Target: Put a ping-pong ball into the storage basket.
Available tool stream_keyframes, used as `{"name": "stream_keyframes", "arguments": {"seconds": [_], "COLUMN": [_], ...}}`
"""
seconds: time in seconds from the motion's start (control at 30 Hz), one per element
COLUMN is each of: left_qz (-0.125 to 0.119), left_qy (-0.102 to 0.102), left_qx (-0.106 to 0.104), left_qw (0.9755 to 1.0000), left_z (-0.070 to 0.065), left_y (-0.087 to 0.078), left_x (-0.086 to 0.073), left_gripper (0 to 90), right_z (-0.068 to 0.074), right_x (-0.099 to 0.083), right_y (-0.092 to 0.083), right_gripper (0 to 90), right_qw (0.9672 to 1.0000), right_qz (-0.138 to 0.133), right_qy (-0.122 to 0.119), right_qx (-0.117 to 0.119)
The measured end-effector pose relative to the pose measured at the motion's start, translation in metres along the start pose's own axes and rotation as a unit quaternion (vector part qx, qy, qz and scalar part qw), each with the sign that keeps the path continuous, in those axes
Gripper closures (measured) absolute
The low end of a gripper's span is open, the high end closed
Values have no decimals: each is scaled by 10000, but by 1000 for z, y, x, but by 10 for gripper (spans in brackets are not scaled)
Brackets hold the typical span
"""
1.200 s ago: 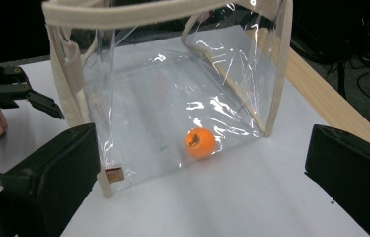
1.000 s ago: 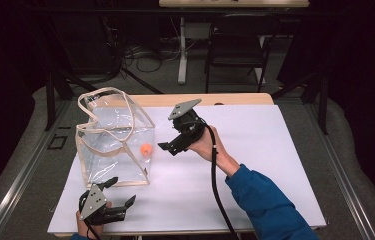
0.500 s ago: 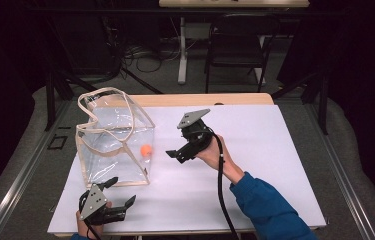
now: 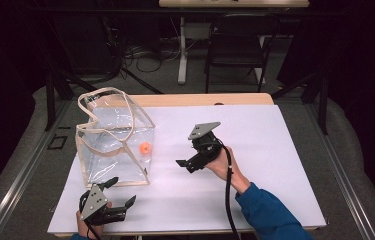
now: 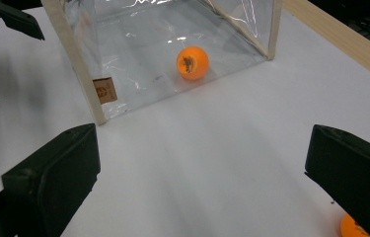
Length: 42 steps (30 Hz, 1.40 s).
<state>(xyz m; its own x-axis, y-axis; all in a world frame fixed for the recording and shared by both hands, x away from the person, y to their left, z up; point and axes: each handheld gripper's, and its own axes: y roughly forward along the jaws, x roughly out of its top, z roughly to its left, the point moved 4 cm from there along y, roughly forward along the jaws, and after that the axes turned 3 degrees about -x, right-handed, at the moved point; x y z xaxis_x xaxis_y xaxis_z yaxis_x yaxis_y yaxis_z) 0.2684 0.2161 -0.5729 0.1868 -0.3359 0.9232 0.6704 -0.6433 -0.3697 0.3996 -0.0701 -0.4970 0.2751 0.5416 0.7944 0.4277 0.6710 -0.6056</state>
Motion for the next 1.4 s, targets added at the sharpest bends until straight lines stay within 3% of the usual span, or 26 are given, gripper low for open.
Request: {"name": "stream_keyframes", "arguments": {"seconds": [0.37, 0.87, 1.4], "left_qz": [-4, -12, -23], "left_qy": [4, 48, 48], "left_qx": [-16, -5, -23], "left_qw": [10000, 10000, 10000], "left_z": [-1, -1, -1], "left_y": [1, 0, -2], "left_x": [0, 1, 1], "left_gripper": [160, 160, 160], "right_z": [2, 1, -1], "right_x": [-26, -40, -58], "right_y": [-5, -12, -11], "right_gripper": [0, 0, 0], "right_qw": [9997, 9996, 9989], "right_qz": [149, 164, 354], "right_qy": [15, 87, 155], "right_qx": [-168, -217, -279]}}
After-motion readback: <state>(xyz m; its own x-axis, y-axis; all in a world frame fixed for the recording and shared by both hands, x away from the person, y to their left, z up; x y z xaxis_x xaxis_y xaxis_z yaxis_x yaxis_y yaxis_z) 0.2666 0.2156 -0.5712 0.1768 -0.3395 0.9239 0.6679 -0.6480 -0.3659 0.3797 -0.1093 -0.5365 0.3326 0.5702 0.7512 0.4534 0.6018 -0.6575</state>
